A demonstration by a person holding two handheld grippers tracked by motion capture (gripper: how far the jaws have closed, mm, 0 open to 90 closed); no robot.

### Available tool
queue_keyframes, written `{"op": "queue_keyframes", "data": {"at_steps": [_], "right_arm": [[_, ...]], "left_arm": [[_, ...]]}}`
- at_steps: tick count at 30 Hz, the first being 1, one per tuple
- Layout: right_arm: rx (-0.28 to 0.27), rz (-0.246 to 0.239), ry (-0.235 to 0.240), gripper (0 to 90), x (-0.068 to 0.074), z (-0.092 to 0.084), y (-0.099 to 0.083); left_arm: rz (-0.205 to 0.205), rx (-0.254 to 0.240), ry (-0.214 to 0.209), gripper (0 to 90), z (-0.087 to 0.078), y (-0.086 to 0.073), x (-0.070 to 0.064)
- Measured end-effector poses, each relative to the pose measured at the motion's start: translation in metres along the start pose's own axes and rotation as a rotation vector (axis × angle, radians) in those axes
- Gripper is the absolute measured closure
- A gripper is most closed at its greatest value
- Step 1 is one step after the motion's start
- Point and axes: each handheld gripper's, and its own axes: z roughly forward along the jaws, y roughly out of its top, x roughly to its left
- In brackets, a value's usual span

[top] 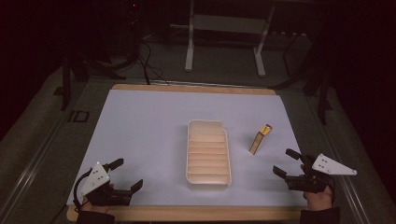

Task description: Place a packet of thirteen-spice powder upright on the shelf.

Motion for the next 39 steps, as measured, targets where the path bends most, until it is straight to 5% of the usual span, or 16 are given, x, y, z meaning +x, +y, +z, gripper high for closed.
{"op": "queue_keyframes", "data": {"at_steps": [11,14,23,27,34,39], "right_arm": [[0.024,-0.016,0.016,14.7,0.002,0.002,0.0],[0.077,-0.074,0.022,14.7,0.005,0.006,0.002],[0.181,-0.086,0.128,14.6,-0.001,0.009,0.009],[0.273,-0.121,0.138,14.5,-0.004,0.011,0.011],[0.52,-0.21,0.215,14.6,-0.003,0.022,0.017],[0.622,-0.228,0.254,14.6,-0.004,0.029,0.02]], "left_arm": [[0.018,0.003,-0.02,1.1,0.006,0.001,0.0],[0.017,0.006,-0.019,1.1,0.007,0.001,0.0],[0.027,0.017,-0.022,1.1,0.008,0.001,-0.001],[0.027,0.019,-0.02,1.1,0.009,0.001,-0.002],[0.028,0.028,-0.025,1.1,0.01,0.001,-0.002],[0.027,0.032,-0.028,1.1,0.01,0.0,-0.002]]}}
